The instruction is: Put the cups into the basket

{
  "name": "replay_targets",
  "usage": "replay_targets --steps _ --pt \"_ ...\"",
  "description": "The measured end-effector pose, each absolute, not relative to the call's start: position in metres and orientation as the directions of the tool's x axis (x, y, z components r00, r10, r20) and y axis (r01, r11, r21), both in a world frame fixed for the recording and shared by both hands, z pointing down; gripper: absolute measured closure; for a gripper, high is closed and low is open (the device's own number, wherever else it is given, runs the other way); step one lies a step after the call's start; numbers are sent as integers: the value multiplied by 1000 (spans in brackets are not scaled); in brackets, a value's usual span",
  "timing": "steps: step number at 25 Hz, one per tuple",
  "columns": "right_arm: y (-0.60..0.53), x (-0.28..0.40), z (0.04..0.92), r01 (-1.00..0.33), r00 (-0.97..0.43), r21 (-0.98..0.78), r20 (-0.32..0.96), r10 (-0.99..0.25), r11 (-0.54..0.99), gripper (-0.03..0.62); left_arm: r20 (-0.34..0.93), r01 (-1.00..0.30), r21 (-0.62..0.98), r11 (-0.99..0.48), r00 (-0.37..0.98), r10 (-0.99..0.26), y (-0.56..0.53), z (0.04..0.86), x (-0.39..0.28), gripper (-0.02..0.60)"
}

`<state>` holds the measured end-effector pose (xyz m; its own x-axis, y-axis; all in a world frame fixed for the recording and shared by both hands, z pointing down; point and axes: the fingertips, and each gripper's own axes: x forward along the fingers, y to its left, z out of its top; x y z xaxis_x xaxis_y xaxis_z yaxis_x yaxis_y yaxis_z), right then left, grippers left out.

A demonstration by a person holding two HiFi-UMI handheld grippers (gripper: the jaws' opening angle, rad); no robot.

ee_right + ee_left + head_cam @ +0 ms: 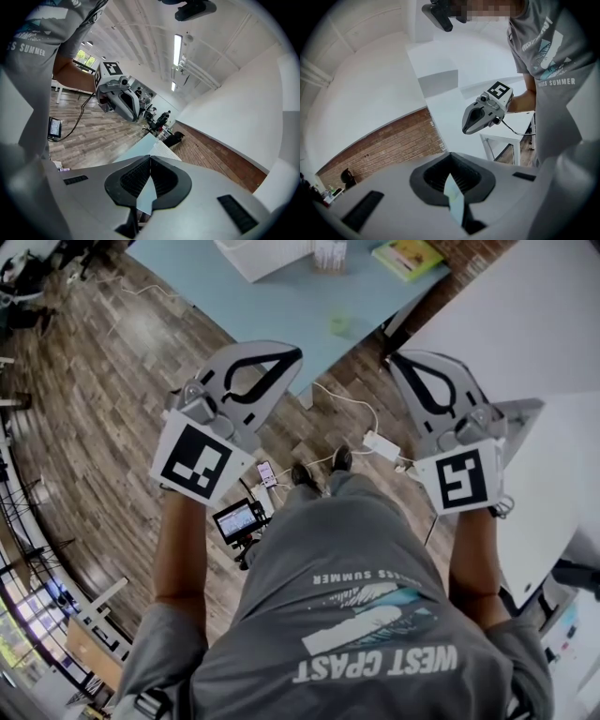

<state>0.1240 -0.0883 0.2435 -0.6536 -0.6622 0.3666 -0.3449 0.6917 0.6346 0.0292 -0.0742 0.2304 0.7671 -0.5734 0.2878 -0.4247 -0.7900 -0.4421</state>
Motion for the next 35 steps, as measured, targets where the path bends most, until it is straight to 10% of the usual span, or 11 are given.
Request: replay_targets --steps 35 --pt "-226 85 277 -356 -635 584 422 -647 730 580 304 -412 -397 -820 784 -541 -203 250 -3 584"
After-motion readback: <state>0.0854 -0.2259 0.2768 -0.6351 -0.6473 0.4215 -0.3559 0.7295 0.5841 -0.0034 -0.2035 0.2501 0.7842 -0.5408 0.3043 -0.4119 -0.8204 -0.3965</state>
